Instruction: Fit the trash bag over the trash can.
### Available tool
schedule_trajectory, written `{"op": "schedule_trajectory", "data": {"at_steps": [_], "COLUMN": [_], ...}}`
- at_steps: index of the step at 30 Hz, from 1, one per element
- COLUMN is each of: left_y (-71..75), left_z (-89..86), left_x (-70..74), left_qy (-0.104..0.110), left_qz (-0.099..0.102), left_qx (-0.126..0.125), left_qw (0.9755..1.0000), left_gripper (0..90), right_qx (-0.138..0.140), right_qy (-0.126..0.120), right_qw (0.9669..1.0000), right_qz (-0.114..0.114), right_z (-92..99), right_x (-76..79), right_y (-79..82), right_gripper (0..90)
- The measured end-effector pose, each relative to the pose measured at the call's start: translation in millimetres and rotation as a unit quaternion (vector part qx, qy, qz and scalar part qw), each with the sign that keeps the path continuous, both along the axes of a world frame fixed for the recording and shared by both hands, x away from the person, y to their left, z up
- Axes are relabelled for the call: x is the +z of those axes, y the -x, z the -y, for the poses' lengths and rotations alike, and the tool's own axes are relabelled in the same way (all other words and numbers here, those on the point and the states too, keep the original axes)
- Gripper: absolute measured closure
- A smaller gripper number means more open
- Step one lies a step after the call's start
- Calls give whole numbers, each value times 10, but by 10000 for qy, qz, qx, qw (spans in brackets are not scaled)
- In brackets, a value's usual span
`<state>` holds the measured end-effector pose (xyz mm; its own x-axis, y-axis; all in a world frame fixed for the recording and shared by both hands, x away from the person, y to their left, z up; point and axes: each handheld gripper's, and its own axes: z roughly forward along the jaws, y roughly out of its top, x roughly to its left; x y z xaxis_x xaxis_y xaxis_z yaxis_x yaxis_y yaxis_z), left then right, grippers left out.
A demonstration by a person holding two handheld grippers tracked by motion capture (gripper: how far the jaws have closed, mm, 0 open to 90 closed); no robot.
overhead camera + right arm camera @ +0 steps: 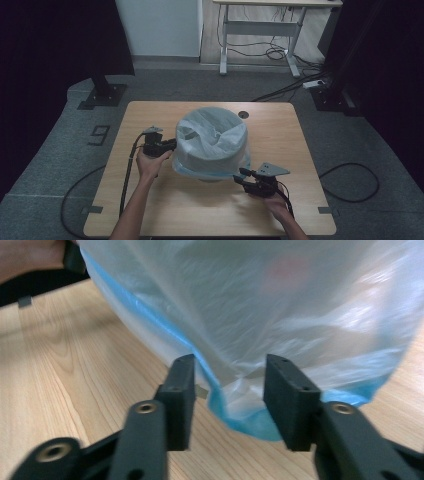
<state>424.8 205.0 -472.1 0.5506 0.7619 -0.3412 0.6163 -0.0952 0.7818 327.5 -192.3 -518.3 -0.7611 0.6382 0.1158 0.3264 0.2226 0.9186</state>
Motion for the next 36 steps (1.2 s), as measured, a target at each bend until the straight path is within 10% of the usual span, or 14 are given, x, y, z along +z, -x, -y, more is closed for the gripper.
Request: {"op": "schedule_trajectory", "data": {"at_steps": [3,11,25,36], "left_y": [68,140,282,180], "left_z": [-52,-159,-294,16], "left_x": [62,199,583,1239], "left_qy": [-50,88,61,-45], "left_qz": [239,477,899,961], "left_qx": [78,25,-249,-1216], "left_qw": [9997,9988,9956,9879], "left_gripper": [393,140,145,167], "right_qx": [-84,-301,-449,-554], "right_qy": [-111,-230,-315,-385], "right_qw": [9999,9993,9985,9977], "right_qz": [71,-21,80,79], "right_z": [52,77,234,394], "right_x": [29,20,72,89], "right_y": [11,-65,-10,88], "right_gripper": [438,379,376,377]}}
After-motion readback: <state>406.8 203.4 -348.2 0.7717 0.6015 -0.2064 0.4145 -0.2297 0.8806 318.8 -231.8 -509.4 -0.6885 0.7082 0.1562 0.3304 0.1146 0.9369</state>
